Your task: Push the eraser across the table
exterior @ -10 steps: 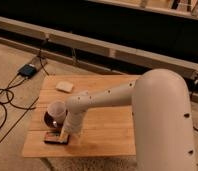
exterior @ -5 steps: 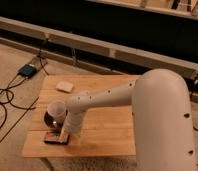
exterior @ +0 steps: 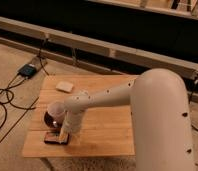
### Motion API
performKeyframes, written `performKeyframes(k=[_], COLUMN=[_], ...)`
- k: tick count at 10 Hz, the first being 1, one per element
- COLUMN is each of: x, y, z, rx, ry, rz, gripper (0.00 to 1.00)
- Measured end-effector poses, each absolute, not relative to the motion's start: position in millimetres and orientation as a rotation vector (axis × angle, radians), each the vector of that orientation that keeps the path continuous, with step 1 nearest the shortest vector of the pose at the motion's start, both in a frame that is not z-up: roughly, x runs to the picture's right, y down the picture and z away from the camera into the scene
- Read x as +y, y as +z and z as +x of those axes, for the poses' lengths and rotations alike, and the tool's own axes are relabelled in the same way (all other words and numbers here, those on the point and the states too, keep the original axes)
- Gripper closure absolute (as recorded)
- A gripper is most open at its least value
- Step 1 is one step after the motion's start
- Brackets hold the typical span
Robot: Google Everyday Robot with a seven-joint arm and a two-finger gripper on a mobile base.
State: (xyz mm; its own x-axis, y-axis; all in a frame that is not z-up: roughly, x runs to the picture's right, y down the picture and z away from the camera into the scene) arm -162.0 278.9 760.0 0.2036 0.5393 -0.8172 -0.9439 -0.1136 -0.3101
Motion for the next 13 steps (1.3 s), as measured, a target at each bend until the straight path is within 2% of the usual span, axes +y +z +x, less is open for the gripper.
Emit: performKeyframes(k=[7, 13], x=[266, 263], y=[758, 768], z=[-203, -204], rx=[0.43, 0.426], ry=[1.241, 1.178], rz=[-1.054, -1.039], gripper=[0.35, 0.35])
